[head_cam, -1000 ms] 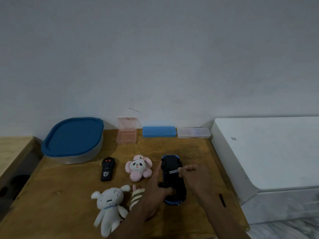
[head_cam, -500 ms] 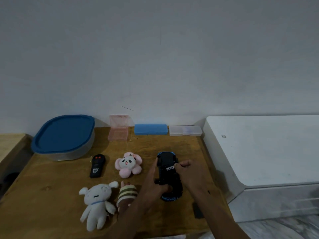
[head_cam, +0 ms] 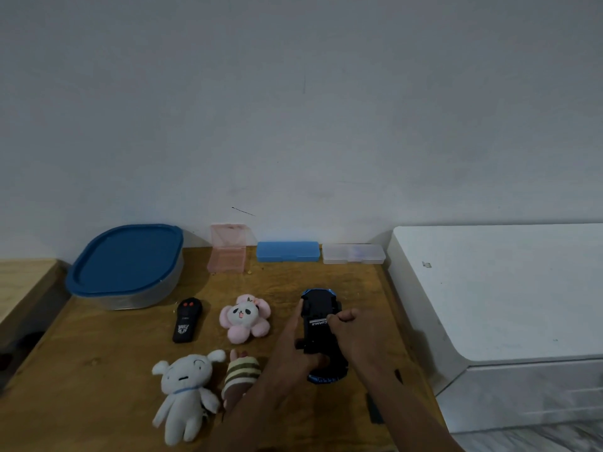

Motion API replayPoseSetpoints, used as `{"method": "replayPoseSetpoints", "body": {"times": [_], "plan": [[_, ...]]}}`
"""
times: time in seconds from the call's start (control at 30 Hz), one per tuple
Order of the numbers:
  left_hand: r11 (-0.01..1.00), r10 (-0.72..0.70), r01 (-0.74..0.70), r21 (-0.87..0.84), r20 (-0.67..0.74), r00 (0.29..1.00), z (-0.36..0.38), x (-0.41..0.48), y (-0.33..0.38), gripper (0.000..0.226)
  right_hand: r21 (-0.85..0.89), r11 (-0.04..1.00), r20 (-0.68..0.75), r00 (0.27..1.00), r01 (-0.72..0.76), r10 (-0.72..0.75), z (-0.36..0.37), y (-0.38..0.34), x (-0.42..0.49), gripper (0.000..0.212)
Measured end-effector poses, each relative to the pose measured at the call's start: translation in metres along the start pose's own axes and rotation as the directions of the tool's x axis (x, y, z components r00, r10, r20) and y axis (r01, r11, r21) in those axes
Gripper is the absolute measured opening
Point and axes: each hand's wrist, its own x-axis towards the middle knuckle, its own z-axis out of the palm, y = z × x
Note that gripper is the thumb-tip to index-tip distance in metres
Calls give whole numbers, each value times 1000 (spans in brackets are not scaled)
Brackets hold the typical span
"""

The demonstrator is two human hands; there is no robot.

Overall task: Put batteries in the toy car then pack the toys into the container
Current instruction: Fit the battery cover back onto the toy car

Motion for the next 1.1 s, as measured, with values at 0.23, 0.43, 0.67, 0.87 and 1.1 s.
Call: {"method": "replayPoseSetpoints", "body": {"times": [0.23,0.43,0.67,0.87,1.1], "plan": [[1000,11,-10,29,-25,1000,-18,7,-10,107,-133,986,-17,995,96,-99,13,-15,1,11],[999,28,-27,21,-40,999,-28,8,-16,107,-164,983,-20,996,83,-88,24,-24,4,15],[999,37,-37,-12,-48,998,-34,16,-15,104,-232,966,-22,993,111,-120,34,-28,6,12],[999,39,-39,-3,-42,998,-36,20,-16,105,-285,953,-2,994,104,-110,34,-34,12,12],[998,59,-59,10,-31,998,-36,19,-12,97,-340,926,37,986,164,-161,39,-31,6,23]]}}
